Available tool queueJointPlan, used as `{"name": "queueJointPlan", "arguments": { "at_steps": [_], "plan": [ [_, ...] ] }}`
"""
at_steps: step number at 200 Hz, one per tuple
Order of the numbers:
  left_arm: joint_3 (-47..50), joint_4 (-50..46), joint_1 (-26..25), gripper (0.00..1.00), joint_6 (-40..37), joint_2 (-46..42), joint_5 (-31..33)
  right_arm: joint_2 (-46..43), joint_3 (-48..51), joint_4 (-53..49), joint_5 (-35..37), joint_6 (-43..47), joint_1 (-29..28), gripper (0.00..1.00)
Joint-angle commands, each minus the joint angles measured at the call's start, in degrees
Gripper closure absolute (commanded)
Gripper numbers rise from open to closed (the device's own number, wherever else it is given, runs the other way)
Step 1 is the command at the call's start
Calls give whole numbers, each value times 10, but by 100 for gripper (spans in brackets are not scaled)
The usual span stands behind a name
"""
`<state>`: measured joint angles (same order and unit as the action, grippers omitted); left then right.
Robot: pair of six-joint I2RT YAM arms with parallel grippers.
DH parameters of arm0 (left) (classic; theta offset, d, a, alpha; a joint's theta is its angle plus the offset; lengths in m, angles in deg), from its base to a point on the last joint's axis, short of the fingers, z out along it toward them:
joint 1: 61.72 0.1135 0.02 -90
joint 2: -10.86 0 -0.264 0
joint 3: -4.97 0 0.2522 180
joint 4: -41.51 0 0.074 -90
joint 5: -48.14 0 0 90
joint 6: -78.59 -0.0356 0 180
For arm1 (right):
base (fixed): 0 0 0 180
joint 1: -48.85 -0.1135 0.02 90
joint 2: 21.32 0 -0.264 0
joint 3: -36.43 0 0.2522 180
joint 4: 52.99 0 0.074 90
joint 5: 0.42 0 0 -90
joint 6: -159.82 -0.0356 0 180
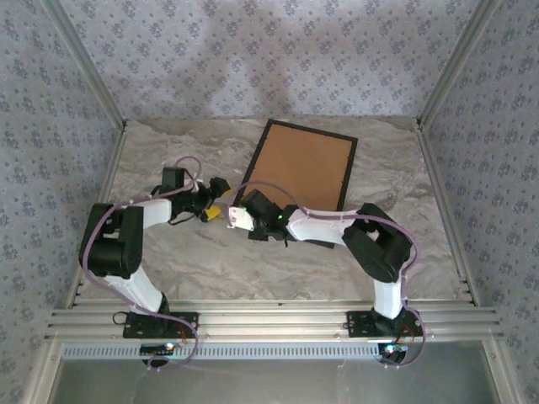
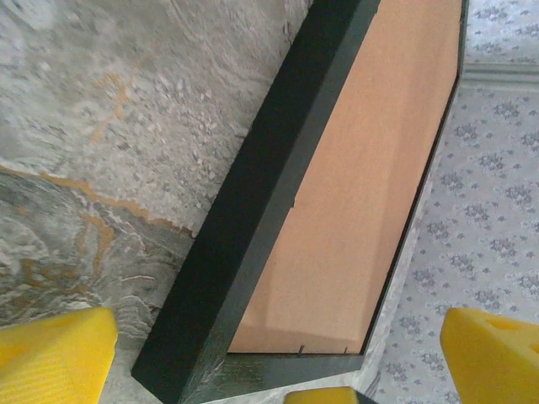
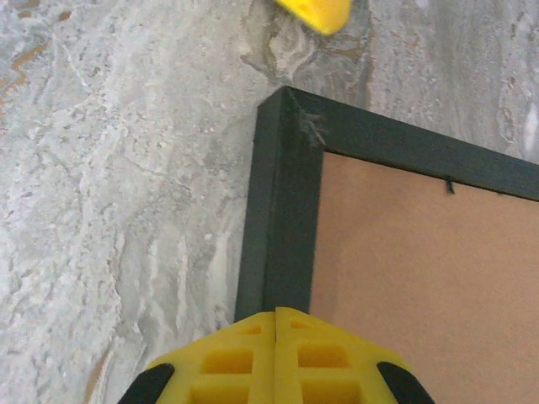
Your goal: Put the photo into the frame
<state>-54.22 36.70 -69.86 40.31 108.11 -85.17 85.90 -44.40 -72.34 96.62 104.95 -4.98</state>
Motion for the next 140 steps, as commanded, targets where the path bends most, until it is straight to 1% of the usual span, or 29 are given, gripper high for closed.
{"name": "queueJointPlan", "arguments": {
  "at_steps": [1,32,36,43,47,54,63,73,78,103,140],
  "plan": [
    [-19,3,-12,2,-7,11,-23,-31,-8,-32,-31,-14,1,100],
    [-22,-7,-10,1,-14,4,-12,-12,-7,-31,-5,-14,-2,100],
    [-22,-9,-9,1,-15,3,-10,-8,-7,-27,1,-14,-1,98],
    [-22,-14,-4,1,-17,0,-7,-3,-8,-25,4,-14,-1,90],
    [-21,-15,-1,1,-18,-1,-7,-1,-8,-25,3,-14,0,82],
    [-20,-16,5,1,-17,-3,-7,5,-17,-23,2,-16,2,65],
    [-17,-15,12,2,-16,-7,-7,11,-30,-25,-6,-21,6,49],
    [-17,-16,17,2,-18,-12,-8,16,-34,-24,-12,-23,14,37],
    [-17,-20,18,1,-19,-14,-9,19,-37,-24,-15,-24,18,34],
    [-13,-27,20,2,-25,-22,-7,34,-55,-44,-38,-24,32,28],
    [-6,-18,22,1,-20,-21,-7,69,-76,-71,-65,-29,50,29]
  ]
}}
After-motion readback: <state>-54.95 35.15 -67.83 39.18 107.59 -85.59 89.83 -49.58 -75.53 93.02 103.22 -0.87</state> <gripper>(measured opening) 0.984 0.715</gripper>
